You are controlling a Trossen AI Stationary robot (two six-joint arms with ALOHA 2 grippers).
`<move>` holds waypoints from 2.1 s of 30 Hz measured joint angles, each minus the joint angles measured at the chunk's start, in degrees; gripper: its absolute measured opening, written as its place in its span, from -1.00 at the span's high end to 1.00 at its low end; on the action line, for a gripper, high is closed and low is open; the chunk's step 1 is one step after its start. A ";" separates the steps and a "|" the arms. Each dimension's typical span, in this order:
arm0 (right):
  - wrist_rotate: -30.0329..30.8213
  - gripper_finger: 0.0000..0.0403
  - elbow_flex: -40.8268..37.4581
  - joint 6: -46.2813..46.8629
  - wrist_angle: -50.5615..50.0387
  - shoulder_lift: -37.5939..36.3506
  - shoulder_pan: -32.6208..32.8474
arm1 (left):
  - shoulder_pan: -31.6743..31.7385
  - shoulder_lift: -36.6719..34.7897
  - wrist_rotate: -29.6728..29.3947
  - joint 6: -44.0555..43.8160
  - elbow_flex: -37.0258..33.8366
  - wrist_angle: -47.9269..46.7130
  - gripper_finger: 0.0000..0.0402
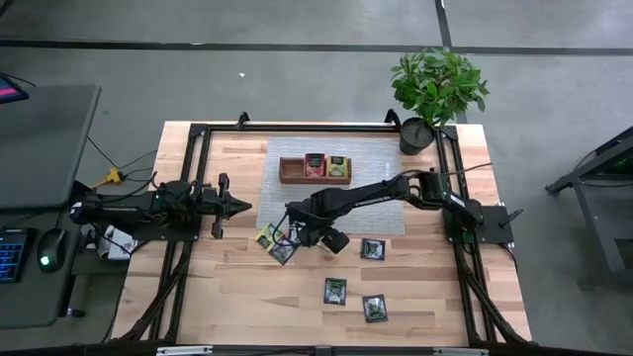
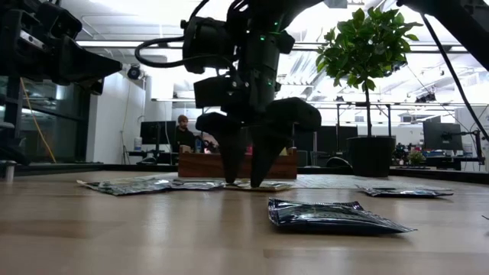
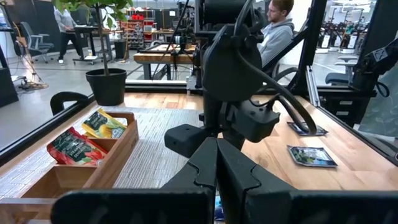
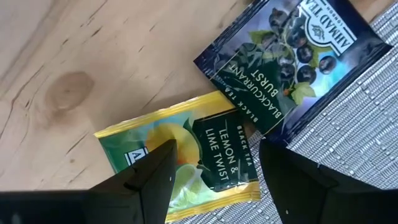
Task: Pick & Place Tea
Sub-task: Put the yellow tea bag into the right section of the wooden organizer
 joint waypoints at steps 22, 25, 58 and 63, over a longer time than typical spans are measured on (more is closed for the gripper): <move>-3.58 0.32 -0.02 14.09 -0.88 0.11 -1.90 | 0.01 -0.01 0.00 0.00 0.01 0.00 1.00; -2.51 0.46 -0.02 16.28 -0.83 0.13 -1.85 | 0.02 -0.02 0.00 0.00 0.00 0.01 1.00; 8.07 1.00 0.41 31.91 -4.48 -9.47 1.67 | 0.01 0.00 0.00 0.00 0.00 0.01 1.00; 12.87 1.00 0.46 32.25 -6.46 -12.86 0.25 | 0.01 -0.02 0.00 0.00 0.00 0.02 1.00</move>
